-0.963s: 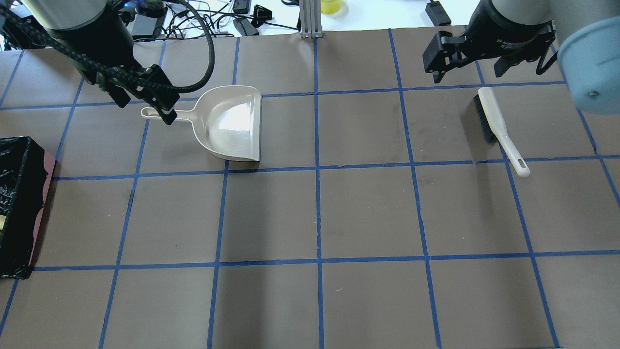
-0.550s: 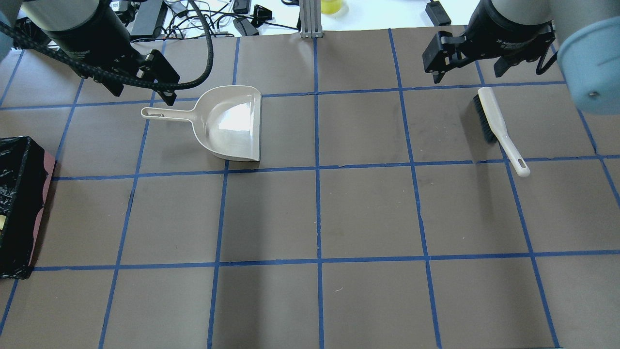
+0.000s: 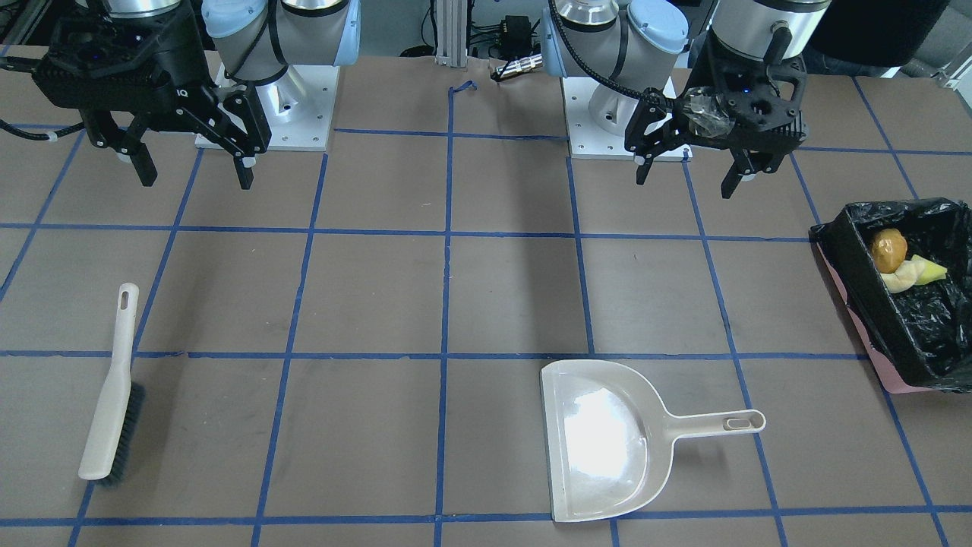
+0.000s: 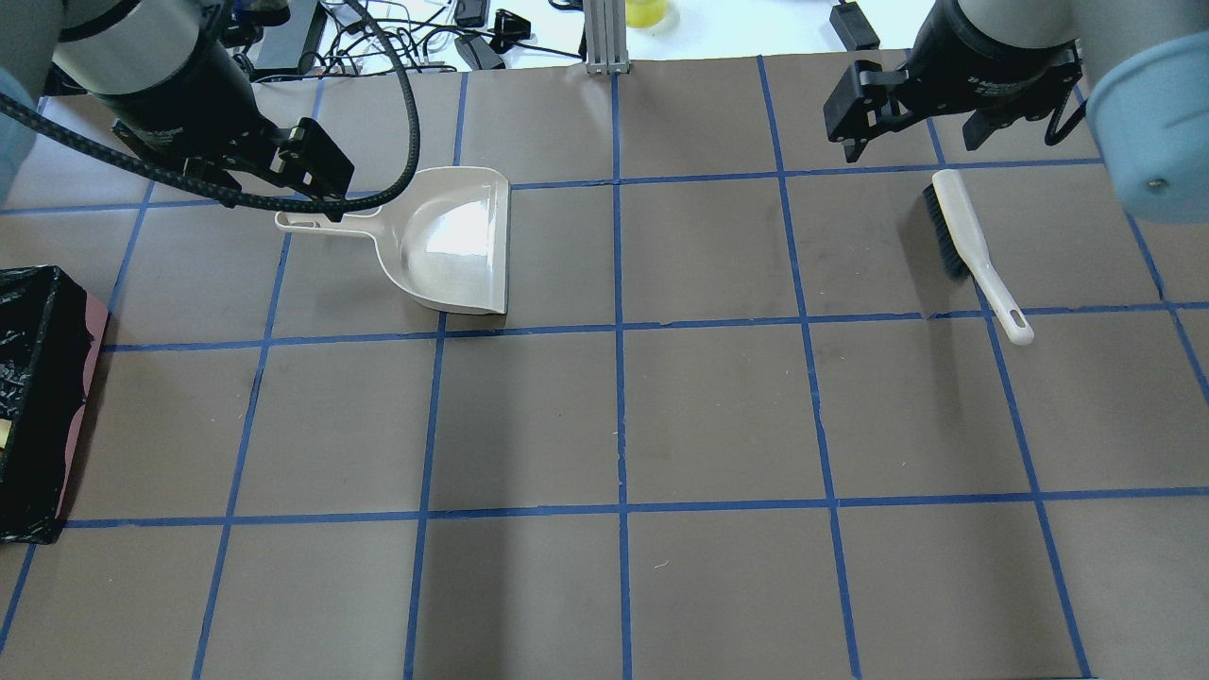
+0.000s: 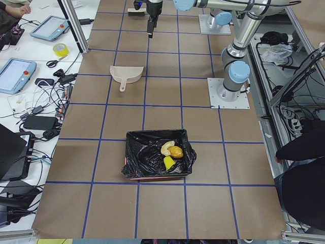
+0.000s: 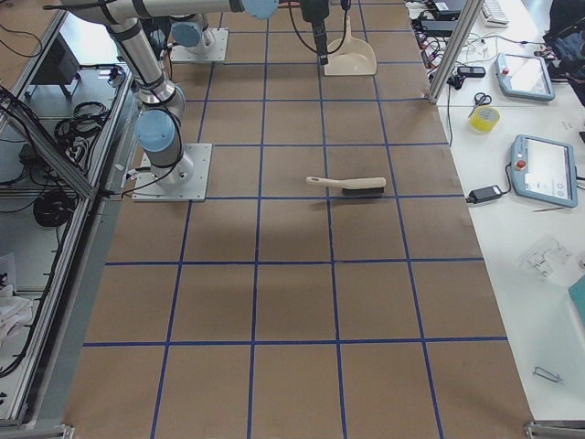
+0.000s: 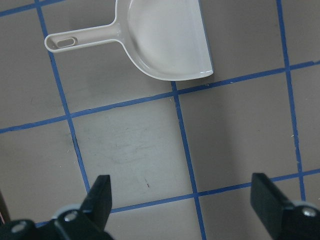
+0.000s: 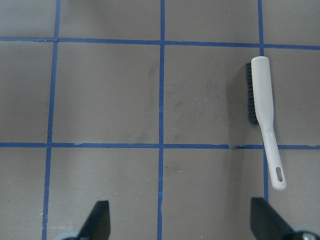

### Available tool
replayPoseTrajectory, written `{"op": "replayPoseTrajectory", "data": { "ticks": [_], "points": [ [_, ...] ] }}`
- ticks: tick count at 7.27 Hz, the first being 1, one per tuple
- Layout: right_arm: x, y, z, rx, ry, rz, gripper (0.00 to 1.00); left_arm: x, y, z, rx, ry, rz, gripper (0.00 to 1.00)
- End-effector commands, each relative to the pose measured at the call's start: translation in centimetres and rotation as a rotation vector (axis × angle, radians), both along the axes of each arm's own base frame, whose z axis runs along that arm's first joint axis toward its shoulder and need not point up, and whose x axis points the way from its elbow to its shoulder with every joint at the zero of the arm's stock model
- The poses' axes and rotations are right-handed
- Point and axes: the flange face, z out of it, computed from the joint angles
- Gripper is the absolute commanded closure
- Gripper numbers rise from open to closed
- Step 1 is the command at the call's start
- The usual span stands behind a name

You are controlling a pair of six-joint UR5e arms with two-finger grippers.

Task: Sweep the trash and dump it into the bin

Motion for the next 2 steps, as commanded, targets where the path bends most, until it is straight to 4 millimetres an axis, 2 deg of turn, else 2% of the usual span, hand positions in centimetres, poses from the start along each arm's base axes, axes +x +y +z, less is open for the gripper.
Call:
{"op": "replayPoseTrajectory", "data": {
  "ticks": [1,2],
  "points": [
    [0.02,0.00,0.00,0.000,0.000,0.000,0.00,0.22,0.30,0.11,-0.001,-0.002,-0.007,0.00],
    [-0.05,-0.02,0.00,0.000,0.000,-0.001,0.00,0.22,0.30,0.11,-0.001,-0.002,-0.007,0.00]
  ]
}}
